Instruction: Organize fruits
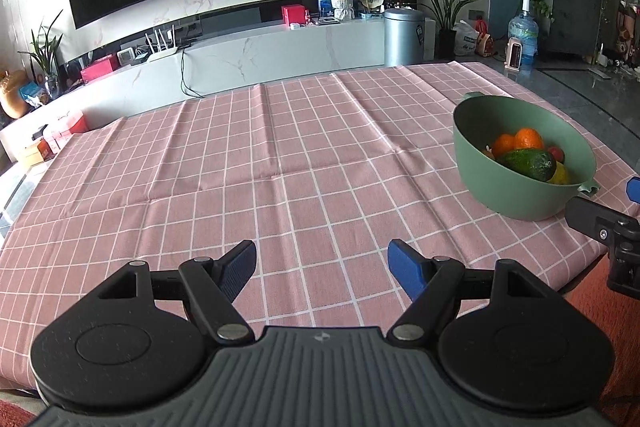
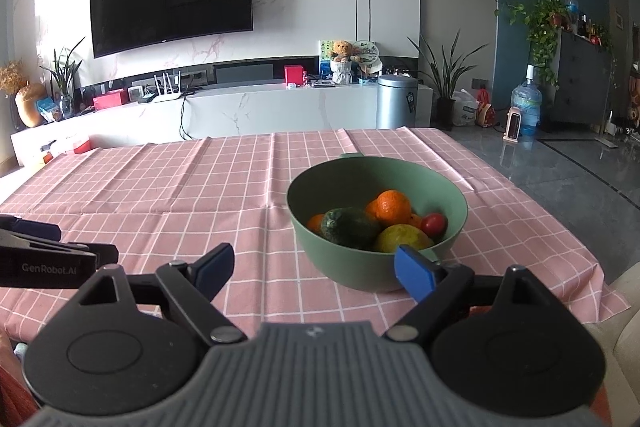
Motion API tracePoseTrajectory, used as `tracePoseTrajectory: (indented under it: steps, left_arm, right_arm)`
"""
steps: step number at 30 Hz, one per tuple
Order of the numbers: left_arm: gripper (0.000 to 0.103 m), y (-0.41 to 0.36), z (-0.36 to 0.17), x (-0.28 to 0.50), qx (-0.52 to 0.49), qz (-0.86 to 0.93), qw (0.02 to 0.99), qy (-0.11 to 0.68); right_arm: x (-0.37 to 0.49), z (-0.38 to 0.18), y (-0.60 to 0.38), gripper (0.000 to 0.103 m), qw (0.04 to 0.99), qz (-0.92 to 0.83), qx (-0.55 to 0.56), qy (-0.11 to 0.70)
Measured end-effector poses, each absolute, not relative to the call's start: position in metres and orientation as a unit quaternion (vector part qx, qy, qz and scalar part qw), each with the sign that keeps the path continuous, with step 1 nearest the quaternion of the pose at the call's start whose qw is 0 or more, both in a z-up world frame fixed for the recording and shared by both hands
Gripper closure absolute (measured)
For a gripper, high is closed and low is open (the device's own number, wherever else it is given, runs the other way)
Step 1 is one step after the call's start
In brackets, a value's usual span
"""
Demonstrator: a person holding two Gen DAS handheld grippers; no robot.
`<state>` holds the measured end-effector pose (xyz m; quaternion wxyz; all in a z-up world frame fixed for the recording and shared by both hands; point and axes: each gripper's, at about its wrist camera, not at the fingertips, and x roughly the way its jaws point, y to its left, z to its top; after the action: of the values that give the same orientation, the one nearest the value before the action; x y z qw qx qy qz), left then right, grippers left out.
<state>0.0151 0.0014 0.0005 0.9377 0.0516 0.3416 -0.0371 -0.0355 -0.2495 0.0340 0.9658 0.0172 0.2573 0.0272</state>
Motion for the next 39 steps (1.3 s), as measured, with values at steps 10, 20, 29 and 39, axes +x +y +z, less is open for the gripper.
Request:
tracePoseTrajectory:
  steps: [10,20,29,39]
  left_arm:
    - [0.015,0.0024,-0.0008,0.0147,0.050,-0.036,0.937,0.345]
    - [0.015,0.0026,-0.0005,0.0147,0.050,-0.036,0.937,0.345]
    - [0.015,0.0027,-0.0002,0.0149,0.050,-0.035,0.937,0.345]
    - [0.015,0.0037,-0.0001,0.0139,0.050,-0.035,0.937,0.344]
  right_arm:
    - [-0.0350,0.0332,-0.2480,0.019,0.965,0.026,0.015,0.259]
    - [-0.0346,0.0327,-0.2473,0.019,0.965,0.026,0.014,0.259]
    - [-0.0346,0.0329,-0.2472,0.019,0.965,0.026,0.014,0.259]
    - [-0.0345,0.0327,-0.2471,0.019,0.965,0.026,0.013,0.259]
